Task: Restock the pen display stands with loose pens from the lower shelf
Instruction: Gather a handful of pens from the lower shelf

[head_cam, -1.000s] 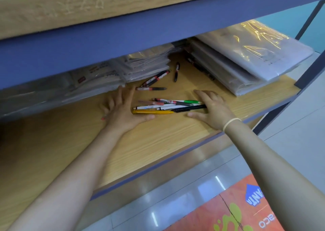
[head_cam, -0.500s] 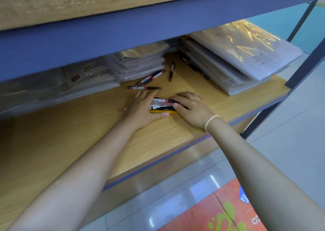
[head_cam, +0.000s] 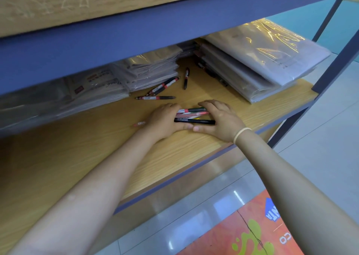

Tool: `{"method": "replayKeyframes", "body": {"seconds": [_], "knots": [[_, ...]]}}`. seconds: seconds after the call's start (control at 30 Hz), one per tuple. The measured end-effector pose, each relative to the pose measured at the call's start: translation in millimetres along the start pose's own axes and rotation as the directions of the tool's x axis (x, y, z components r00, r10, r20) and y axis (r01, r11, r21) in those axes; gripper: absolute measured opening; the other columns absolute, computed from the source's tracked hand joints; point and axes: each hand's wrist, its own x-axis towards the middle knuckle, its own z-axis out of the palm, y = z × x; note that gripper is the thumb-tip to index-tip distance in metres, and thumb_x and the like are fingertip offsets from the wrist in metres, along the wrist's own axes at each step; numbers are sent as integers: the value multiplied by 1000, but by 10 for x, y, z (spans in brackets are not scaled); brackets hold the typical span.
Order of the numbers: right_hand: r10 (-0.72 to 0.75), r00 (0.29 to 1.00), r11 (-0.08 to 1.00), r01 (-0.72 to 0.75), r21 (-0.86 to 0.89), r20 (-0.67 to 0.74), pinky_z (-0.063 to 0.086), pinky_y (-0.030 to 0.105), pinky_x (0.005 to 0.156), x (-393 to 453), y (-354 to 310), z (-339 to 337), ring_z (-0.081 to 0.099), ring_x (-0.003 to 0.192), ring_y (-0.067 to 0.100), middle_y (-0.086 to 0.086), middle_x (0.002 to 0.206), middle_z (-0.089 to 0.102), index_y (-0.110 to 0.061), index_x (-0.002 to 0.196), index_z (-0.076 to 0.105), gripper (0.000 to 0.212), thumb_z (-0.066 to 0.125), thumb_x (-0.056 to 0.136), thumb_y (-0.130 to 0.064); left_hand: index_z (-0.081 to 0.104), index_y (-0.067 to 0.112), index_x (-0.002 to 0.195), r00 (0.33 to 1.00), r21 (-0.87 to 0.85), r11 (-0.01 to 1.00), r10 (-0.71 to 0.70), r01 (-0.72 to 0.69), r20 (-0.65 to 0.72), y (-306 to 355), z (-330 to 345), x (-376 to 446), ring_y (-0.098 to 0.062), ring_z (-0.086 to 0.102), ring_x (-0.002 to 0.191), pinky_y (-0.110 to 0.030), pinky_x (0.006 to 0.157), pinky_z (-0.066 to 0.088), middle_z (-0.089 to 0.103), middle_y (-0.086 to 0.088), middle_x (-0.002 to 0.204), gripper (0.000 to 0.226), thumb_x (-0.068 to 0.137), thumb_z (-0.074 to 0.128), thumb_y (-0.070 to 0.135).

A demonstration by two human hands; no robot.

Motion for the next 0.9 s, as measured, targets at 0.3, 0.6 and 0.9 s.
{"method": "replayKeyframes", "body": {"seconds": [0.3,0.6,0.9], "knots": [[8,999,999,-6,48,-49,23,38,114,-2,-24,-5,39,135,23,0,143,48,-27,143,44,78,46,81,-74,62,18,109,997,-45,997,-69,68,-32,117,-48,-44,-17,57,90,-31,70,41,62,3,101,57,75,76,62],[126,985,978,-103,183,-115,36,35,93,47,-134,-13,47,108,22,2,111,54,-18,120,54,43,56,94,-52,67,22,104,996,-212,973,-81,87,39,142,-72,-35,-12,61,84,-28,67,47,65,7,93,40,77,83,46],[192,971,980,-183,75,-141,27,33,80,-30,-114,-40,40,96,18,-2,94,48,-19,104,64,49,65,81,-62,67,19,102,993,-64,996,-53,60,105,185,-236,-31,-15,62,82,-34,73,53,65,1,92,27,88,72,41]]}}
